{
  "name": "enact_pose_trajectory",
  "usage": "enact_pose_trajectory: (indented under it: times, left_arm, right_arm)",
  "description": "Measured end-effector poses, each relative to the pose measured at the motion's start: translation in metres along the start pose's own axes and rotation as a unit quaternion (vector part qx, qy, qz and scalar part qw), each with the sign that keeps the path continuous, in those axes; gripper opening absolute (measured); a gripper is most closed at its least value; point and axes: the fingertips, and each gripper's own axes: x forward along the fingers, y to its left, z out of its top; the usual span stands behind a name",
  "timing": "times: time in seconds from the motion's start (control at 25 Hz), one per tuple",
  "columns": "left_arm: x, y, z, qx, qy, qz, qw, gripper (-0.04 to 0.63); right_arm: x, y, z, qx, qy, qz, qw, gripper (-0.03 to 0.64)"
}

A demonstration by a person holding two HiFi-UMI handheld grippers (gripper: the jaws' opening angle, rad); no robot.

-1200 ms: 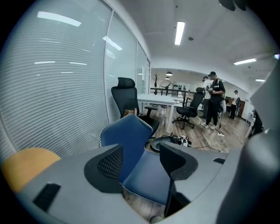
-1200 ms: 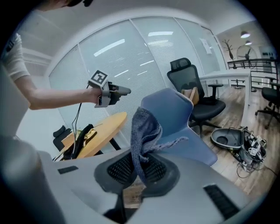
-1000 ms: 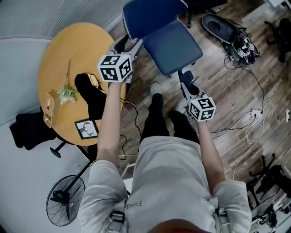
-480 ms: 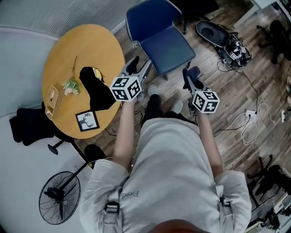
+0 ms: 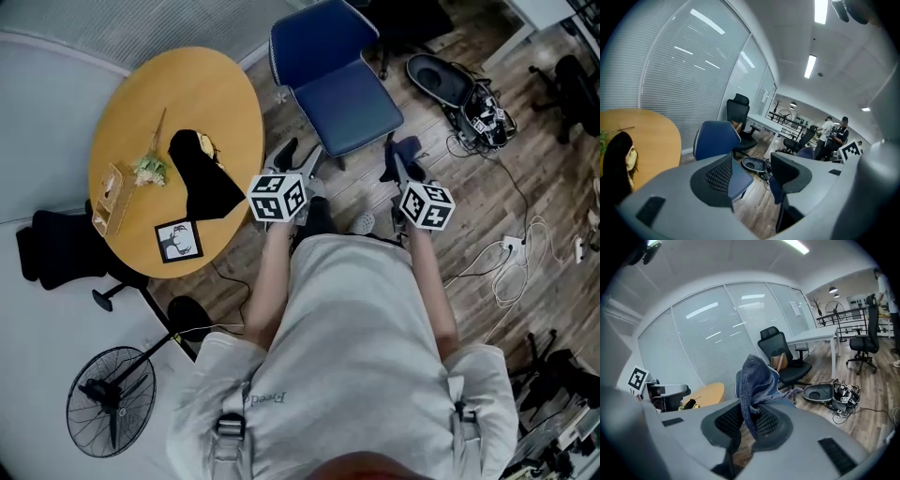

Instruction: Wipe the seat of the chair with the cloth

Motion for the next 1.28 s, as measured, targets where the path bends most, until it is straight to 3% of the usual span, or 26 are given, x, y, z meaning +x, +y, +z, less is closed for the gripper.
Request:
enact_pose_trajectory:
  times: [0.16,0.32,0.44,0.52,0.68,1.28]
  left_arm:
    - [0.001,-0.016,-0.003,-0.036,-0.007,-0.012,0.9993,0.236]
    - [0.001,-0.022,-0.005,-0.022,-0.003,-0.006,0.9997,0.193]
    - [0.002,-0.021,-0.007,-0.015,0.006,0.003,0.9999,0.077]
    - [0.005,-0.018,-0.016,-0.012,0.030,0.008,0.9994,0.037]
    - [0.010,-0.018,-0.031,-0.004,0.064,0.013,0.9978,0.026]
    - [0.012,-0.034,-0.049,0.012,0.088,-0.012,0.9960,0.028]
  right_arm:
    - [-0.007,-0.002,0.004,-0.006,-0.017,0.006,1.000,0.052]
    - [-0.007,-0.006,0.006,-0.008,-0.024,0.001,1.000,0.052]
    - [-0.008,-0.006,0.003,-0.014,-0.018,0.003,1.000,0.052]
    - [-0.006,-0.004,-0.002,-0.013,-0.011,0.010,1.000,0.052]
    - [-0.004,-0.006,-0.008,-0.012,0.003,0.018,1.000,0.051]
    - [-0.016,-0.009,-0.014,-0.030,0.016,0.023,0.999,0.051]
